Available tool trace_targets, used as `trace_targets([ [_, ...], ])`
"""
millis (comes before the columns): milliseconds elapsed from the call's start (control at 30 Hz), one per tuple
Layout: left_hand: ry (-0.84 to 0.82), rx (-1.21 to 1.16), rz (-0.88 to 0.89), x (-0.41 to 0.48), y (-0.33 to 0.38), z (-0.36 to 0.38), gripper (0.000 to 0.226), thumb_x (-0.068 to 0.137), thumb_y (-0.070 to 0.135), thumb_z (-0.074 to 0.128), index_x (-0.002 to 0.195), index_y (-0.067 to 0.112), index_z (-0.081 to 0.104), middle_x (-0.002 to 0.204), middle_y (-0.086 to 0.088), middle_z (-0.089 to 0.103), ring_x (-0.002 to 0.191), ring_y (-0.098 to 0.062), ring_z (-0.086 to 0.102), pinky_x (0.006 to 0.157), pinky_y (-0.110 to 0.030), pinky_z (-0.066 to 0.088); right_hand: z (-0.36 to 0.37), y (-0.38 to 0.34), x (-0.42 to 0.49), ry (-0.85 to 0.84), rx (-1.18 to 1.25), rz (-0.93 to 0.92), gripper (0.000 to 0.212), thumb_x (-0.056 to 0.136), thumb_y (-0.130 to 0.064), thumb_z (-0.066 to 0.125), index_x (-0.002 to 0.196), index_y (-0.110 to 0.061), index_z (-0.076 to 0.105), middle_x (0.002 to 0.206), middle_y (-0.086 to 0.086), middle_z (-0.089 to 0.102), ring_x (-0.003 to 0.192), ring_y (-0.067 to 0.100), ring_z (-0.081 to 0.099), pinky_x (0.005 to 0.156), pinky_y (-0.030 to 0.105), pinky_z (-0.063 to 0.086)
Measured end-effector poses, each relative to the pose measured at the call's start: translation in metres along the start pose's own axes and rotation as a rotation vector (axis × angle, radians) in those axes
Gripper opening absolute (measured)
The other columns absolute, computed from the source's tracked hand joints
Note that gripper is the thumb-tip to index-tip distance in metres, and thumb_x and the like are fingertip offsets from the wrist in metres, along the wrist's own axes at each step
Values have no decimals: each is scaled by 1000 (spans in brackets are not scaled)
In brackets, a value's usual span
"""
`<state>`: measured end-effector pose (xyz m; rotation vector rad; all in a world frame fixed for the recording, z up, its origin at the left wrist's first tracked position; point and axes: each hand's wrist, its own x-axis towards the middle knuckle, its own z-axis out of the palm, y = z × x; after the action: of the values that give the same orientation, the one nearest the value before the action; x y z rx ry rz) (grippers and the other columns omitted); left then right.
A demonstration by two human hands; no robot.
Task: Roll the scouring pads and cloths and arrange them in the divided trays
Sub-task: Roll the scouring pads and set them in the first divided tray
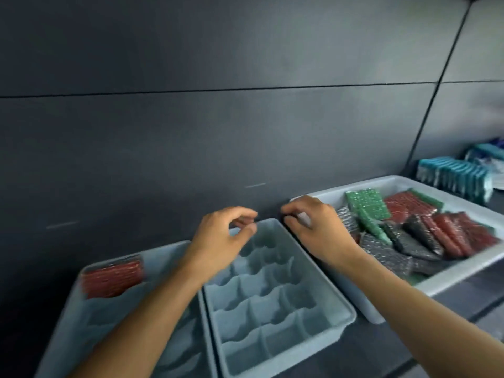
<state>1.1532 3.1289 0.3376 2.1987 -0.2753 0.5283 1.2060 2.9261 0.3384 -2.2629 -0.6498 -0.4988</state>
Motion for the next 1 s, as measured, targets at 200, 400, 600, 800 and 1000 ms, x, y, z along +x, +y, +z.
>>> trace_targets([
  [200,-161,51,-17,72,47,118,32,87,20,71,118,14,67,111,2,71,101,-12,66,95,-31,49,-83,114,16,-57,-259,283,21,87,-20,61,107,-19,69,106,0,70,100,24,63,85,36,51],
  [400,-379,595,-85,105,55,181,63,87,53,61,140,23,44,136,2,58,129,-23,46,109,-38,30,-96,165,11,-420,-449,529,57,82,-56,65,117,-14,49,108,4,62,94,22,60,80,35,49],
  [600,-193,363,-107,100,65,184,51,83,35,74,130,27,58,127,5,64,122,-17,52,107,-34,35,-104,159,12,-301,-534,486,23,91,-32,60,98,-11,53,81,-1,59,72,19,60,60,29,46],
  [800,121,-161,-202,78,68,153,34,79,30,73,111,24,68,105,7,70,100,-15,65,93,-41,52,-117,114,15,126,-364,177,15,92,-21,52,106,-15,56,80,0,57,61,16,50,50,23,34],
  [1000,285,-191,-145,23,53,74,27,81,14,74,108,17,70,99,6,72,91,-10,68,86,-38,55,-76,47,17,128,47,35,21,93,-17,59,113,-10,61,79,-9,55,64,1,49,56,21,33],
])
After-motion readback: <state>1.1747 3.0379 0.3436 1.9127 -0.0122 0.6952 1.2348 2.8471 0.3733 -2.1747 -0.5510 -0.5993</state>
